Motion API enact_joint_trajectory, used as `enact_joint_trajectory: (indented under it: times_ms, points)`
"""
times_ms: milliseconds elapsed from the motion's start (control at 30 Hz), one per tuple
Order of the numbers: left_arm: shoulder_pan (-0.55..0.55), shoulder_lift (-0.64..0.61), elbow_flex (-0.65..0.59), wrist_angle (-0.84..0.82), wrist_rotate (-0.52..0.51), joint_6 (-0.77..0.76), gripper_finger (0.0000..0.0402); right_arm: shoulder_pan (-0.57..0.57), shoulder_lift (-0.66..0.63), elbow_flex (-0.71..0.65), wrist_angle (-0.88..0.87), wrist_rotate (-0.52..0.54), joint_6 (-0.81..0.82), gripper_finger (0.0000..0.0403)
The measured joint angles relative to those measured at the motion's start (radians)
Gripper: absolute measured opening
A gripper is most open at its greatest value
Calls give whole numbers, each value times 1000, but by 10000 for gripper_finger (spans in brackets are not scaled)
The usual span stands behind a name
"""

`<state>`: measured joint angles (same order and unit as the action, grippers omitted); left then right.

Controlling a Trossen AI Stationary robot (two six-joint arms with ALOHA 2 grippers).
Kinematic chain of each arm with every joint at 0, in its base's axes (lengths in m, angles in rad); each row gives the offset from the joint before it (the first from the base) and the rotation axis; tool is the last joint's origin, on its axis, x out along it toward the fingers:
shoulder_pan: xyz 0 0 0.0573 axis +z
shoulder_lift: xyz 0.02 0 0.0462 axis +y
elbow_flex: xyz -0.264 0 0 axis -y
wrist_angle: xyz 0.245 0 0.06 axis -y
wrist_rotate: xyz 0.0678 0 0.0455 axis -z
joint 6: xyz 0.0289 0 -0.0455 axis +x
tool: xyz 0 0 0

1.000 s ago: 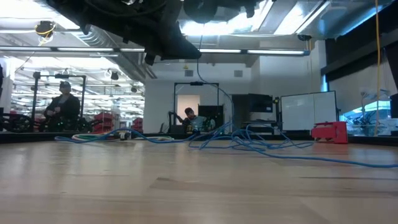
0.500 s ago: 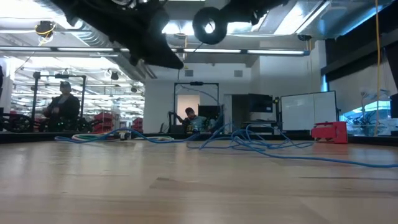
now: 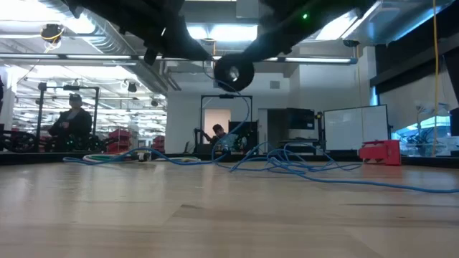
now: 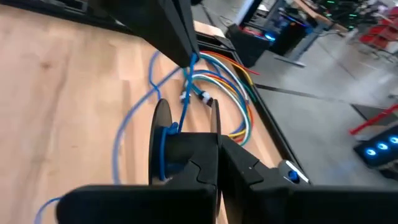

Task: Coil cords
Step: Coil the blue wire onto the black spool

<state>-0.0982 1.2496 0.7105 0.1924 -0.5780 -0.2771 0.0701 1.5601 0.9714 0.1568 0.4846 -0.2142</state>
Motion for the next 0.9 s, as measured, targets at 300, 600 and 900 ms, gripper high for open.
enact_joint_trajectory:
  times_ms: [300, 600, 900]
  points:
    - [-13, 21, 1, 70, 25, -56, 1, -33, 94, -5, 102, 100, -3, 5]
    - [-29, 79, 1, 60, 42, -12, 1, -38, 98, -5, 147, 86, -17, 5]
    - [-28, 79, -8, -48, 43, -34, 1, -37, 67, -5, 134, 90, -27, 5]
